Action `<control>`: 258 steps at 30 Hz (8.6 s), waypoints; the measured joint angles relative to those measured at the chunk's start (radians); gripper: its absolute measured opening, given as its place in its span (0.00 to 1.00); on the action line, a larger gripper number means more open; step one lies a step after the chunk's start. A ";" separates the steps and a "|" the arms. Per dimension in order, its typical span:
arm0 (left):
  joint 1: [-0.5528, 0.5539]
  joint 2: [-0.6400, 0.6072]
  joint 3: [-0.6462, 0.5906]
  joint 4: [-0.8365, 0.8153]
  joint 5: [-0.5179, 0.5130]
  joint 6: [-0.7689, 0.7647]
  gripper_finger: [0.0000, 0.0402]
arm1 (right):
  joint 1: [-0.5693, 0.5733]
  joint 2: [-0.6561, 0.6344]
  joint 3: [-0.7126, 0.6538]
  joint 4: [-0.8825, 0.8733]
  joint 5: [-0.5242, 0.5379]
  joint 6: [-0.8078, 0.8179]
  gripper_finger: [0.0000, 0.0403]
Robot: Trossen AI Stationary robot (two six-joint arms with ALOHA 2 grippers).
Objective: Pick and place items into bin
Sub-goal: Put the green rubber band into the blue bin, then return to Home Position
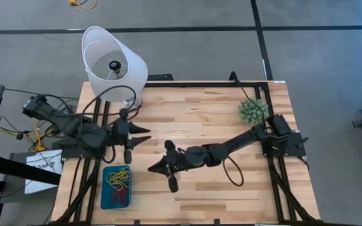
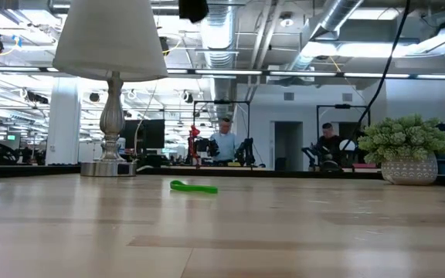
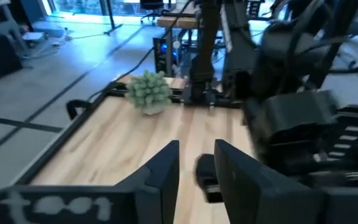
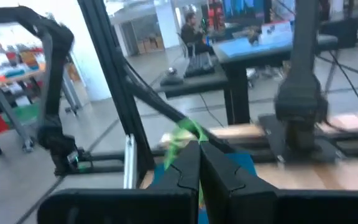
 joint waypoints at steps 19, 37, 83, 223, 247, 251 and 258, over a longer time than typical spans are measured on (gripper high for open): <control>0.000 -0.009 0.001 -0.053 -0.067 0.085 0.23 | -0.053 0.593 0.769 -0.279 -0.055 -0.059 0.00; 0.000 -0.008 0.001 -0.107 -0.066 0.081 0.23 | -0.065 0.685 0.907 -0.332 -0.154 -0.024 0.29; 0.095 0.387 -0.430 0.527 0.205 -0.074 0.23 | 0.275 -0.801 -0.128 -1.739 0.475 0.570 0.39; 0.002 -0.391 -0.398 0.026 0.380 0.224 0.26 | 0.123 -1.723 -1.044 -0.577 -0.245 -0.085 0.39; 0.323 -0.726 -0.684 0.287 0.604 0.391 0.26 | 0.016 -1.989 -1.232 -0.590 -0.210 -0.061 0.39; 0.323 -0.770 -0.780 0.421 0.727 0.394 0.26 | 0.016 -1.990 -1.296 -0.478 -0.210 -0.077 0.39; 0.322 -0.776 -0.950 0.663 0.728 0.347 0.26 | 0.015 -1.989 -1.362 -0.385 -0.210 -0.018 0.38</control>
